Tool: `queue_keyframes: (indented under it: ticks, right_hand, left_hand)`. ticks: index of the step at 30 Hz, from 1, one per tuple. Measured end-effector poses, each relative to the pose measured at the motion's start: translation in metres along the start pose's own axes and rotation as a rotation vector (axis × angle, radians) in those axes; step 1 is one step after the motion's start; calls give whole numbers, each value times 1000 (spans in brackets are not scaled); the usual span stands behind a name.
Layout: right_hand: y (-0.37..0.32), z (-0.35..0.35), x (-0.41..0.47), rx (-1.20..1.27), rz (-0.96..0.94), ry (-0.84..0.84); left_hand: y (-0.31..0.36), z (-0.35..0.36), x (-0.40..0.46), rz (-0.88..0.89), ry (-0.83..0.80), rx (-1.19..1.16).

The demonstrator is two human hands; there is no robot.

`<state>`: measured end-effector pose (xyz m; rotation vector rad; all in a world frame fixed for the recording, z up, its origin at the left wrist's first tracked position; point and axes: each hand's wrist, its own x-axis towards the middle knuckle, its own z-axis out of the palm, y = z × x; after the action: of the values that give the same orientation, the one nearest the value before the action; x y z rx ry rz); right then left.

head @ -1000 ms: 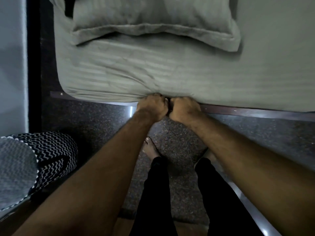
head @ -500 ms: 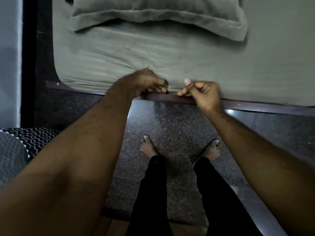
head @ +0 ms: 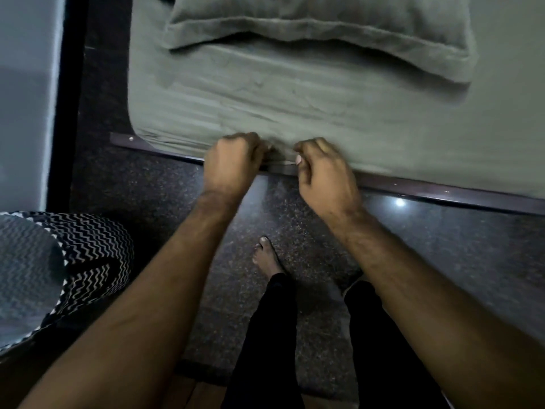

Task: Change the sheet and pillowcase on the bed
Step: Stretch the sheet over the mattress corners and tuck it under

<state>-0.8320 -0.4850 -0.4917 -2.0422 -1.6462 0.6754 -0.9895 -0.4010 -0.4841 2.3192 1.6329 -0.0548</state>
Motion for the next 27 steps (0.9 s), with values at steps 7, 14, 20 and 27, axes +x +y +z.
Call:
queue_keyframes:
  ticks: [7,14,20,27]
  right_hand:
    - [-21,61,24,-151,-360,-197]
    - [-36,88,16,-484,-499,-158]
    - [-51,91,18,-408,-423,-166]
    - [-68,94,28,-272,-248,-204]
  left_hand:
    - [-116,-12,-24,80,172,62]
    - [-139,20,-44,215,95,79]
    - [-140,20,-42,203,61,3]
    - [-126,8,-19,102,1,-24]
